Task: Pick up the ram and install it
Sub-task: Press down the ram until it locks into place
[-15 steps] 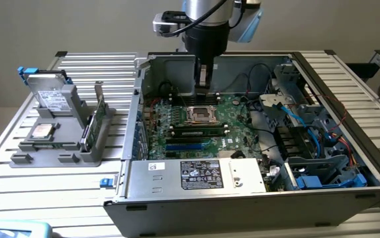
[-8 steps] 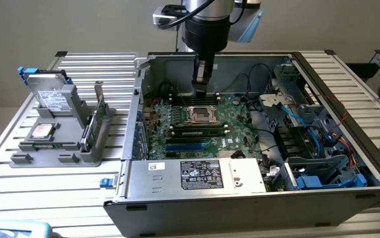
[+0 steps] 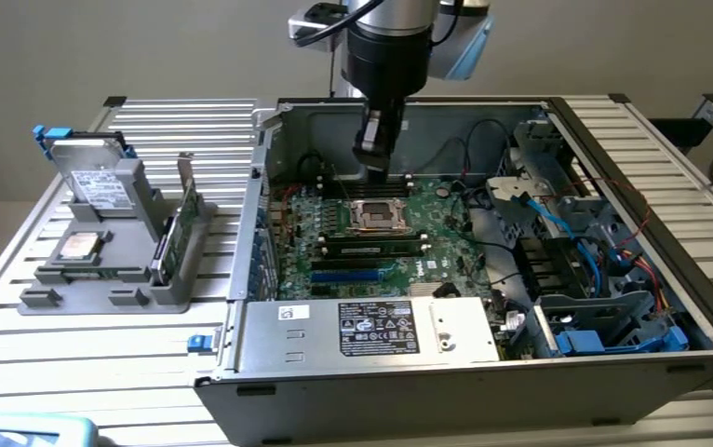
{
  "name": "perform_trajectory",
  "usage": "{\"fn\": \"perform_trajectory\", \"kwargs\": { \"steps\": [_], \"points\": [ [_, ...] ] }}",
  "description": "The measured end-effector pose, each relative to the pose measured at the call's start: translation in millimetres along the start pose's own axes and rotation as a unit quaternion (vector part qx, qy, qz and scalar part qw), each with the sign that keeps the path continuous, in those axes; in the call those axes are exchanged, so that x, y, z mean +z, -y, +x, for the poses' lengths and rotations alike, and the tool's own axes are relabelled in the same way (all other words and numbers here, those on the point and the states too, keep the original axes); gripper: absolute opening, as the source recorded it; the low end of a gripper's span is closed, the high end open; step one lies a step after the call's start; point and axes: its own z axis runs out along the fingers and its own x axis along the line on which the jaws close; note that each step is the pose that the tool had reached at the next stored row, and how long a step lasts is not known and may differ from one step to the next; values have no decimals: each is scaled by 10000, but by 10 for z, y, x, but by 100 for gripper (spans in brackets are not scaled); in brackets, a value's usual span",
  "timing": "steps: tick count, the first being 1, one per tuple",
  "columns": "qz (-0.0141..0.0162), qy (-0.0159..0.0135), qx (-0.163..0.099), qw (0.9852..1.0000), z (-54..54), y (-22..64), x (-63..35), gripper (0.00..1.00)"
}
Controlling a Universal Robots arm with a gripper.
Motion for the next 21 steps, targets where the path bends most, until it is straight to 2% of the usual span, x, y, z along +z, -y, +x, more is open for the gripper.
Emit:
{"fn": "perform_trajectory", "kwargs": {
  "steps": [6,11,17,21],
  "points": [
    [6,2,479,9989,0,0,-2,11],
    [11,4,876,9962,0,0,-2,11],
    [17,5,1351,9908,0,0,-3,11],
    [20,6,1671,9859,0,0,-3,11]
  ]
}}
